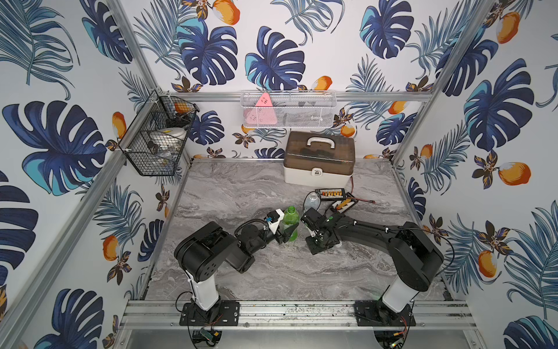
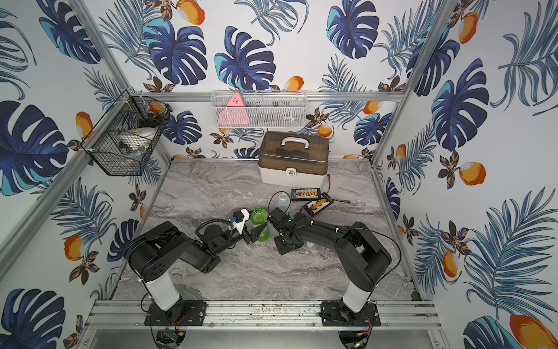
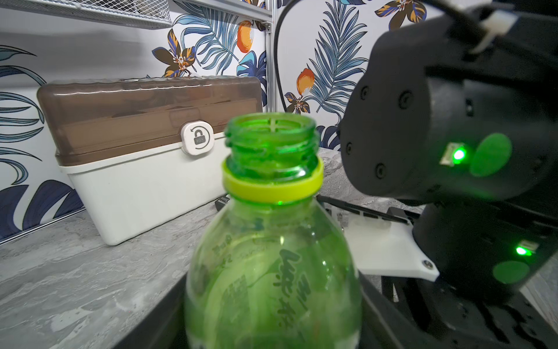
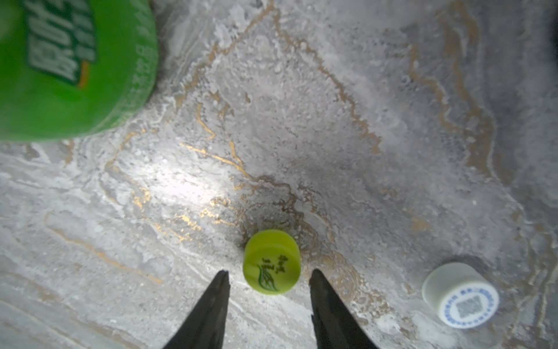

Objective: Screw on the bottle caps
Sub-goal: Move the bottle cap to the center of the board.

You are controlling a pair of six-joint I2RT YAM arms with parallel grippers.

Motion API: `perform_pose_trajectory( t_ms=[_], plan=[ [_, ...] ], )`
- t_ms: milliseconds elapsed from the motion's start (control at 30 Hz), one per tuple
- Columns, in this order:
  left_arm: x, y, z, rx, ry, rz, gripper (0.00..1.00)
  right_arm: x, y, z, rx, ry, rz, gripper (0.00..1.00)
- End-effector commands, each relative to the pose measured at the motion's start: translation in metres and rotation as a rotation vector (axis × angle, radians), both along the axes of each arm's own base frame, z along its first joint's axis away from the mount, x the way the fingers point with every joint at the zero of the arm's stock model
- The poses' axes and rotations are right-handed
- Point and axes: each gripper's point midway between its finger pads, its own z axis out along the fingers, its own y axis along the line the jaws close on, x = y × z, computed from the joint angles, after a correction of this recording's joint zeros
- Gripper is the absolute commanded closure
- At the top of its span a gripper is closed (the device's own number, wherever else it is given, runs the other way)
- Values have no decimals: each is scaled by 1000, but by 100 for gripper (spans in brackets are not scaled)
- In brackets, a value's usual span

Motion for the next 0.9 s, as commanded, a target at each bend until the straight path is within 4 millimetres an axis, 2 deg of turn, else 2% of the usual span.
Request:
perform_pose_trajectory(
  t_ms=[0, 233, 567, 700, 867],
  plan=[
    [-2, -1, -1, 14, -6, -11, 28, 5, 1, -2, 5, -25, -26, 53],
    [-3, -2, 0, 12, -8, -15, 28, 3, 5, -8, 18, -11, -25, 54],
    [-7, -4, 1, 11, -12, -24, 28, -2, 1, -17, -8, 8, -29, 65],
    [-9, -4, 1, 12, -11, -31, 28, -17, -5, -13, -27, 48, -30, 66],
    [-12, -7, 2, 14, -16, -49, 28, -54, -20, -14, -68, 156, -45, 66]
  ],
)
